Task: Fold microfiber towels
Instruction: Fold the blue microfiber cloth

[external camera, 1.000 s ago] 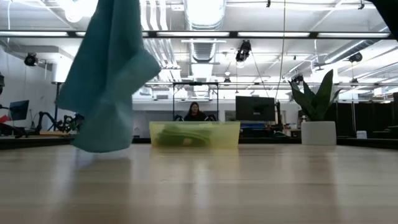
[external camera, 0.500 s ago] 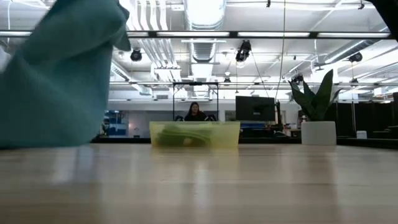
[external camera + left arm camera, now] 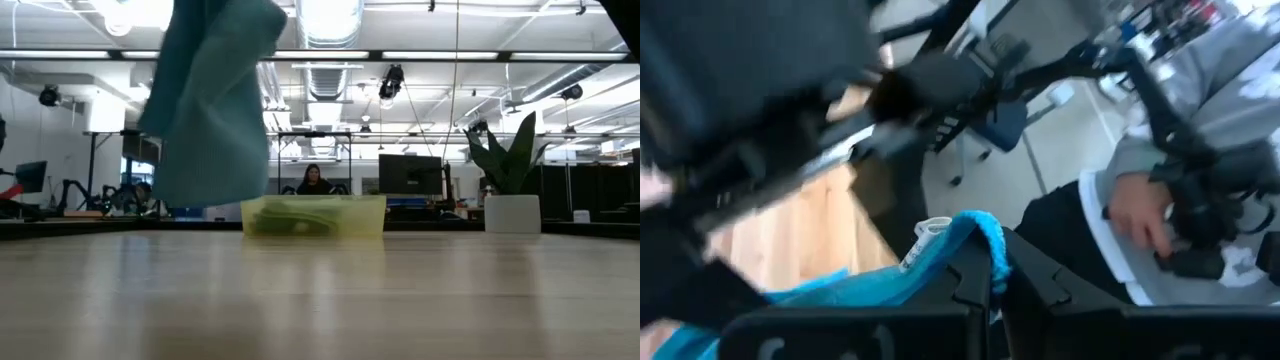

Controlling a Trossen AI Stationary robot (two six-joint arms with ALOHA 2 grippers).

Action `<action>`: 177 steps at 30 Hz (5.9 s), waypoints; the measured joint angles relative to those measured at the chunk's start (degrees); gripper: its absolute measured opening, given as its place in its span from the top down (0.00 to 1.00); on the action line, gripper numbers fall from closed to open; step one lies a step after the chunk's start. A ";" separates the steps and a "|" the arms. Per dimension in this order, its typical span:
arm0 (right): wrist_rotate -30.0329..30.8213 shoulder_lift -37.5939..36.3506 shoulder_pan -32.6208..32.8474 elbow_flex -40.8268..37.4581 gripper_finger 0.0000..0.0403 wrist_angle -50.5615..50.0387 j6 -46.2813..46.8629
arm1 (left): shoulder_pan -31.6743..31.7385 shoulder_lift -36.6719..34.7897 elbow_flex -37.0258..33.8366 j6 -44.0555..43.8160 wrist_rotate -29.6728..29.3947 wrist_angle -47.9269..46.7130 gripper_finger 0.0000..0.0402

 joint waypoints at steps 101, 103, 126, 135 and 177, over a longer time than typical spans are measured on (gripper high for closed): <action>21.72 -1.11 -0.76 -10.98 0.68 -21.05 -0.37 | 0.09 -4.72 0.90 -1.09 -1.78 -3.96 1.00; 21.72 -1.16 -0.76 -10.32 0.72 -21.32 -0.33 | 0.10 -4.72 0.90 -1.21 -1.78 -3.96 1.00; 41.47 -15.67 -0.63 -9.58 0.98 -38.94 0.59 | 0.11 -4.28 0.61 1.89 -15.00 -8.61 1.00; 38.00 -26.66 1.12 -10.28 0.98 -42.27 -1.11 | 0.24 -4.15 0.35 2.23 -35.55 -10.33 1.00; 62.66 -30.45 9.40 -26.36 0.98 -54.85 13.46 | -6.00 -0.24 -25.34 11.45 -41.47 -6.87 1.00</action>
